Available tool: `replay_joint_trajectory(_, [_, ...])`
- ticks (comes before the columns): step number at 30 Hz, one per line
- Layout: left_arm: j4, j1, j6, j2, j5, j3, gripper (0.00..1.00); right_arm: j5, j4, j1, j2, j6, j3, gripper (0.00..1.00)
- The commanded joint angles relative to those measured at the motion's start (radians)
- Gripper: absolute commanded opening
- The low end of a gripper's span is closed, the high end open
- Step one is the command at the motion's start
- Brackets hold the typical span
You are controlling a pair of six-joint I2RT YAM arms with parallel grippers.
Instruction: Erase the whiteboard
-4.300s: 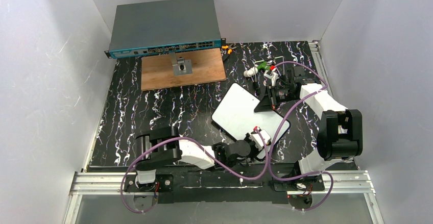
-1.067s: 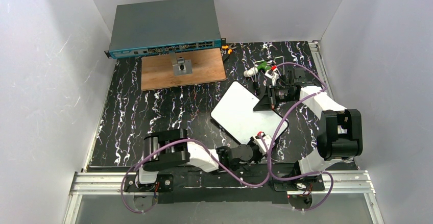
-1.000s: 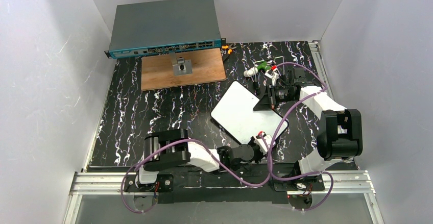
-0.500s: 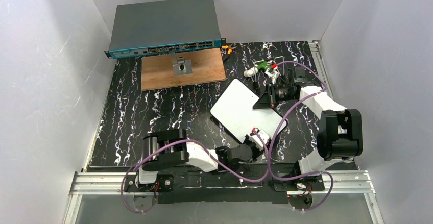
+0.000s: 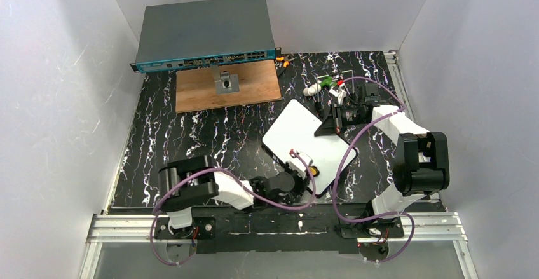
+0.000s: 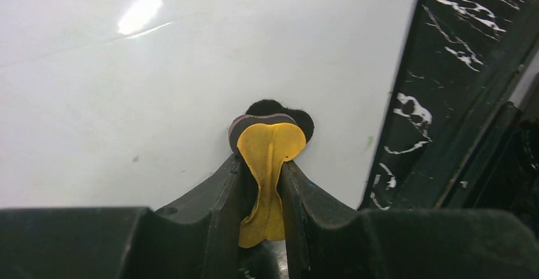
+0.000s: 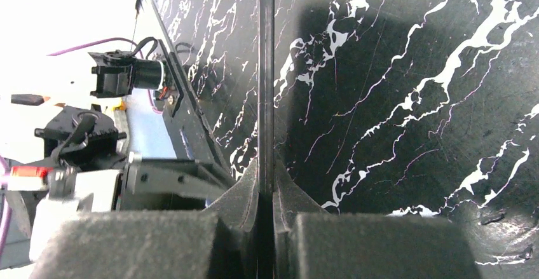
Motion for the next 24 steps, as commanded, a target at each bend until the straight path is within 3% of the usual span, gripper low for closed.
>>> replay_joint_trajectory(1, [-0.191,0.073,-0.141,-0.116,0.031,-0.009,0.0,-0.092,-0.053,0.004,-0.002,0.069,0.062,0.01])
replay_joint_trajectory(6, [-0.455,0.059,-0.108,-0.067,0.079,0.113,0.0,-0.098,-0.053,0.005,0.017,0.075,0.087,0.01])
replay_joint_trajectory(17, [-0.272,-0.058,0.177,-0.001,0.125,0.134,0.0,-0.126,-0.026,0.004,0.03,0.122,0.104,0.01])
replay_joint_trajectory(24, [-0.388,-0.061,0.187,0.03,-0.068,0.246,0.0,-0.132,-0.017,0.004,0.021,0.126,0.095,0.01])
